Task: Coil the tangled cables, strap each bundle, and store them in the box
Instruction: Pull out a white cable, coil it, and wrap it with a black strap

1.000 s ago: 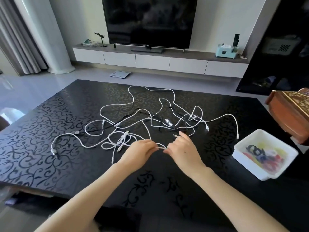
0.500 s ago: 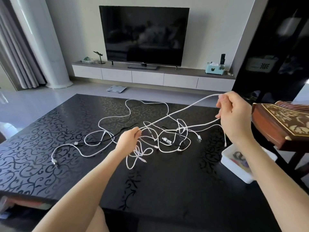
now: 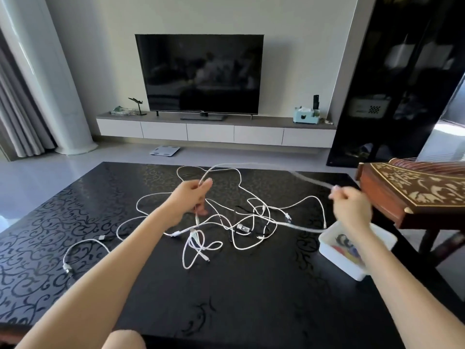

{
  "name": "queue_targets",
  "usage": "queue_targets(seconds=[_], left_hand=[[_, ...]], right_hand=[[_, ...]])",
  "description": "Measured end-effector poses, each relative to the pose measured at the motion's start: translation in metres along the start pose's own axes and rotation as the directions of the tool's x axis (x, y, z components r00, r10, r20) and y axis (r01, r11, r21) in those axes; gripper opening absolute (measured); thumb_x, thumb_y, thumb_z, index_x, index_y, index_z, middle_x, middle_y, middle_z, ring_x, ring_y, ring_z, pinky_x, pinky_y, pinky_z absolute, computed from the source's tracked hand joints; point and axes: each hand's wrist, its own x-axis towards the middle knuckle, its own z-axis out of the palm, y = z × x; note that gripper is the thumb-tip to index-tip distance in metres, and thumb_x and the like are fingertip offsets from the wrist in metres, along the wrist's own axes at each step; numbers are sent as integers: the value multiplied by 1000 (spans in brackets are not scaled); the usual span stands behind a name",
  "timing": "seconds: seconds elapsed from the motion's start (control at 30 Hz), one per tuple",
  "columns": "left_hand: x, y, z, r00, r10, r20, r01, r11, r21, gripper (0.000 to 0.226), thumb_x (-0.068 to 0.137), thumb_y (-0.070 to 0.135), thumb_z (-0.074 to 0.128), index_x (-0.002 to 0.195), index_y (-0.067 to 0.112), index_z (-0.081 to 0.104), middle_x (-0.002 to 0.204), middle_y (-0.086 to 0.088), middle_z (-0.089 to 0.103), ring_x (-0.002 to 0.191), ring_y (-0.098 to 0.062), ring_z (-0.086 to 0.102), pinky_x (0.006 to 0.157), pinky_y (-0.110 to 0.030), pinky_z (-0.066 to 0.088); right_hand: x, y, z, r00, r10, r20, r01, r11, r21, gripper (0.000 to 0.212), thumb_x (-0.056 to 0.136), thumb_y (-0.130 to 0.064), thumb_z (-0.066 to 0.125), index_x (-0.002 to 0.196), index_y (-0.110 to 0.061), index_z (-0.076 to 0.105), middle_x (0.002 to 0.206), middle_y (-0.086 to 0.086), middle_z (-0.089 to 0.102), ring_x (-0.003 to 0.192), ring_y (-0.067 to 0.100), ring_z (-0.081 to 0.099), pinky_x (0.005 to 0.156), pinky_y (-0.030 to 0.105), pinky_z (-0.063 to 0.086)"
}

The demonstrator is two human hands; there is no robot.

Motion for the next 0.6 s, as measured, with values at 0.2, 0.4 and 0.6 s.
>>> queue_targets(seconds=[0.2,0.4,0.6], left_hand=[[-31,-8,25,969,-184,164,231,909,-347,28,95,28,53,71,16,44,50,9,25,36,-3,18,34,-15,12],[-50,5,38,956,-151,252,248,875,-416,37,102,30,35,81,8,56,53,6,37,42,-4,29,38,-15,15],[-65,20,48,920,-194,340,354,781,-514,53,98,40,43,62,6,62,52,4,33,41,-6,29,35,-15,24]], right_hand=[[-58,26,32,797,152,585,233,816,-530,26,95,-10,41,92,-19,65,105,14,61,99,35,56,85,32,45],[-79,-12,25,834,-308,459,393,914,-102,65,92,-19,56,149,-15,23,146,2,41,134,21,39,105,29,31],[-116,-66,25,683,-292,670,-152,840,521,38,100,-39,35,110,-18,65,105,5,72,104,14,65,103,33,41]])
